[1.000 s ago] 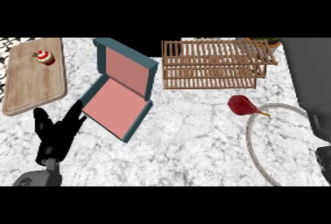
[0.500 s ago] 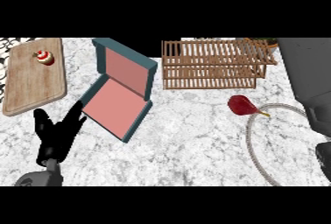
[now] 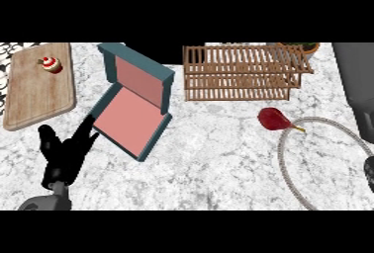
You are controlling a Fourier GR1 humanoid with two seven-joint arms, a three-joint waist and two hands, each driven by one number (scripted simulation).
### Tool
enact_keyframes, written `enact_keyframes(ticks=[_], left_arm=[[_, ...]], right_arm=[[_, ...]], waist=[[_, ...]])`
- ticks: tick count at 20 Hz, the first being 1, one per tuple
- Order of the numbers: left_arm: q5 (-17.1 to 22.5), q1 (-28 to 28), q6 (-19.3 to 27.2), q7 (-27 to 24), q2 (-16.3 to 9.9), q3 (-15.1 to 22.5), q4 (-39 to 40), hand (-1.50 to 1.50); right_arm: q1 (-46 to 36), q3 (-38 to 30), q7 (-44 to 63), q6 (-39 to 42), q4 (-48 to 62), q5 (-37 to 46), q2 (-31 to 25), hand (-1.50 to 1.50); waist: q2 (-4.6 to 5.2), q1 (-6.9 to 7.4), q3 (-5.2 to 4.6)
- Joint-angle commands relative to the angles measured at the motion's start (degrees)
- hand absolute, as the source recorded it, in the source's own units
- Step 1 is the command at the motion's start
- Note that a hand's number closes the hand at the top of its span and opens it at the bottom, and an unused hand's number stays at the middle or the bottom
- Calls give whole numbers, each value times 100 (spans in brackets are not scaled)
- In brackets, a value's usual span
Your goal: Pick the bell pepper from the placemat and place it in the tiered shelf
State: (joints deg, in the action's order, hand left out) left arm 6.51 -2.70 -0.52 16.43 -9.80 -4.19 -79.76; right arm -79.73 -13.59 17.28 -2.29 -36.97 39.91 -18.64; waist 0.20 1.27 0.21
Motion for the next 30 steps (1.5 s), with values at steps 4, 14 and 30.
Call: enact_keyframes(ticks=[4, 14, 30], left_arm=[[90, 337, -223, -5, -78, -28, 0, 0], [-56, 6, 36, 73, 104, -5, 170, 0], [-10, -217, -75, 24, -83, -230, 423, 0]], right_arm=[[-10, -859, -178, -537, -16, -839, 114, -150], [-207, -1401, 236, -1392, -379, -1388, 74, -150], [947, -2329, 696, -350, -1041, -2356, -2136, -150]], waist=[[3, 19, -18], [-22, -94, -24], [-33, -212, -19]])
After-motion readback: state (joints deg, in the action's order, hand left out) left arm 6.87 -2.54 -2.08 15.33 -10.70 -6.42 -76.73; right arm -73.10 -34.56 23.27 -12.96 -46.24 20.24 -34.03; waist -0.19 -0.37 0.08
